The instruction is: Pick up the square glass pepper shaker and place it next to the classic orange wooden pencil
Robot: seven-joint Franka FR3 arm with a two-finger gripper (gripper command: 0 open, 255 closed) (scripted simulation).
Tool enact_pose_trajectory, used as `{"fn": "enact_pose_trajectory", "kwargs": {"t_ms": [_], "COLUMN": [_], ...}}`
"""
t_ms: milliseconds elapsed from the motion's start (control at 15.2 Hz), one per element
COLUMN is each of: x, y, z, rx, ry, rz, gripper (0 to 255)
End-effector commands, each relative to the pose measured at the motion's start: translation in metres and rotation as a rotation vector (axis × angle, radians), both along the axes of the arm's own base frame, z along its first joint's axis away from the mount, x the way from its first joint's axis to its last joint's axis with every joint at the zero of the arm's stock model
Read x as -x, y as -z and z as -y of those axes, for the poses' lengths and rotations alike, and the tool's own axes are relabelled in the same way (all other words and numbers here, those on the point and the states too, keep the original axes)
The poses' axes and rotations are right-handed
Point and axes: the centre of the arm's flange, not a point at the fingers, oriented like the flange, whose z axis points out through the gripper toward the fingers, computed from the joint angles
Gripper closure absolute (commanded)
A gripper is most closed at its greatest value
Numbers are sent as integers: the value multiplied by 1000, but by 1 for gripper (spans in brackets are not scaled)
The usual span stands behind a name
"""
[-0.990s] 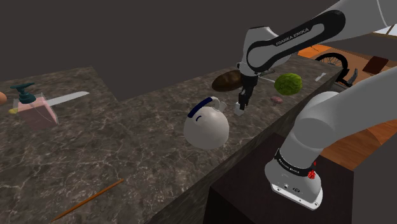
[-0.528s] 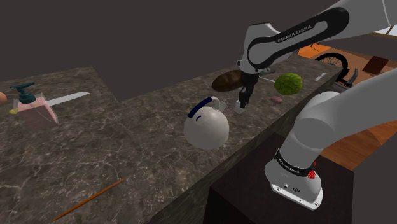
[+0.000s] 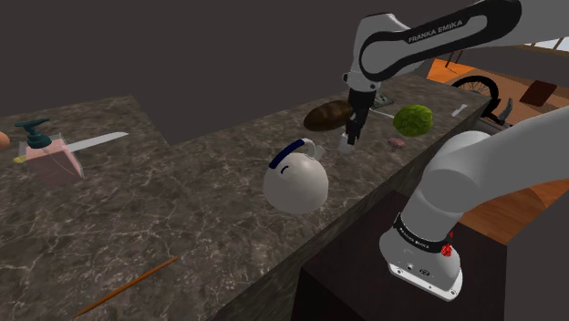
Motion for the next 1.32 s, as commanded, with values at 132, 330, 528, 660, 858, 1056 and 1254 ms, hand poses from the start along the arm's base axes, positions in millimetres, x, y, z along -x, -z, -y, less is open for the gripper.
{"fn": "enact_pose_trajectory", "kwargs": {"t_ms": [132, 330, 528, 660, 858, 1056, 1254], "x": [-1, -1, -1, -1, -1, -1, -1], "y": [-21, -37, -52, -63, -79, -95, -110], "z": [0, 0, 0, 0, 0, 0, 0], "rx": [0, 0, 0, 0, 0, 0, 0], "ry": [0, 0, 0, 0, 0, 0, 0], "rz": [-1, -1, -1, -1, -1, -1, -1], "gripper": [255, 255, 255, 255, 255, 255, 255]}}
